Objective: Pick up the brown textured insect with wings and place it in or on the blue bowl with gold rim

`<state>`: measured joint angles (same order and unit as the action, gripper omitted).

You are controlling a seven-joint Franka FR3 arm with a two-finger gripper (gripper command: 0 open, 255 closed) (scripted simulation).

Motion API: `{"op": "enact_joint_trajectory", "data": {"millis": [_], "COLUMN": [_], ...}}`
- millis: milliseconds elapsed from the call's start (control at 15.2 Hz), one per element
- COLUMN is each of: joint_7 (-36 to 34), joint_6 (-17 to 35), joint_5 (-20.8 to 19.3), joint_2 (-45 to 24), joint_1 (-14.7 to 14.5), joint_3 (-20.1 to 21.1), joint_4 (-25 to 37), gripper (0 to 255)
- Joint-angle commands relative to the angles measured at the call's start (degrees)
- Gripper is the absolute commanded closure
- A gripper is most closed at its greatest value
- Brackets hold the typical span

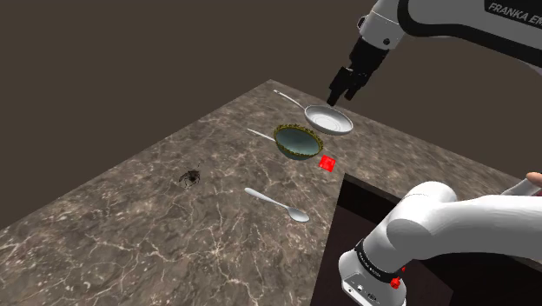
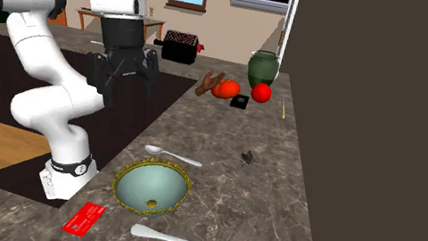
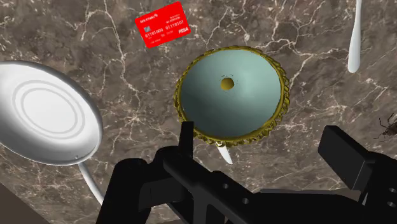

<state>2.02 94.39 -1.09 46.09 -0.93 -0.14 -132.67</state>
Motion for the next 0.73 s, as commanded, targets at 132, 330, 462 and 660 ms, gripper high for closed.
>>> {"op": "enact_joint_trajectory", "data": {"millis": [132, 330, 462, 660], "joint_7": [-2.1, -5.2, -7.3, -10.4], "joint_6": [1.8, 4.7, 6.6, 9.4], "joint_5": [1.2, 2.8, 3.7, 5.0], "joint_2": [-1.7, -4.6, -6.9, -10.8], "joint_1": [-0.7, -1.8, -2.5, -3.4], "joint_3": [2.1, 5.2, 7.2, 10.3], "joint_4": [-0.7, -1.3, -1.3, -1.0], "gripper": [0, 0, 0, 0]}}
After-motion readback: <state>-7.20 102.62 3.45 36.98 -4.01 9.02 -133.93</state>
